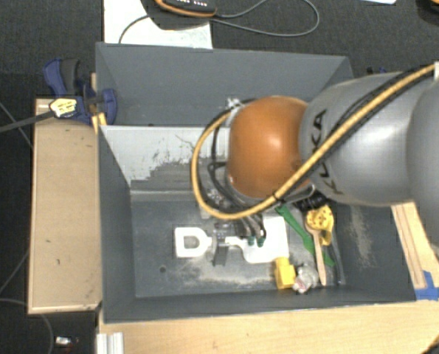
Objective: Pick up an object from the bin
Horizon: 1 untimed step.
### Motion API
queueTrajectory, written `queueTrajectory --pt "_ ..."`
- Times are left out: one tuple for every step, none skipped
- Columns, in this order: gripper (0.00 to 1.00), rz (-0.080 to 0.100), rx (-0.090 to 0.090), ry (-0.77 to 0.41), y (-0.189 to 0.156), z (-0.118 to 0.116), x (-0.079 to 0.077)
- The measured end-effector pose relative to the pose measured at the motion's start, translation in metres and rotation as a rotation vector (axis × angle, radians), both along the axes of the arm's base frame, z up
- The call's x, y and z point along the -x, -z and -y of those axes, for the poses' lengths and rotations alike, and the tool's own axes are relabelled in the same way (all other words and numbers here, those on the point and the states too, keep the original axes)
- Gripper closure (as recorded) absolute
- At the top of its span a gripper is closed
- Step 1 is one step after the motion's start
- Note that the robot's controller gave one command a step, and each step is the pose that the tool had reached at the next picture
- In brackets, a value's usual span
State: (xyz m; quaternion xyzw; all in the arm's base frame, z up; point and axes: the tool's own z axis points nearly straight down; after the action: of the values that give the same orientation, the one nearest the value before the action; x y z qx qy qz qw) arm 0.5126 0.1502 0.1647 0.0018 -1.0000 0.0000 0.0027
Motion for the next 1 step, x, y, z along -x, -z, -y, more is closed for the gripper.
queueTrajectory --pt "0.0 0.007 -0.001 0.004 -0.0035 0.0006 -0.002"
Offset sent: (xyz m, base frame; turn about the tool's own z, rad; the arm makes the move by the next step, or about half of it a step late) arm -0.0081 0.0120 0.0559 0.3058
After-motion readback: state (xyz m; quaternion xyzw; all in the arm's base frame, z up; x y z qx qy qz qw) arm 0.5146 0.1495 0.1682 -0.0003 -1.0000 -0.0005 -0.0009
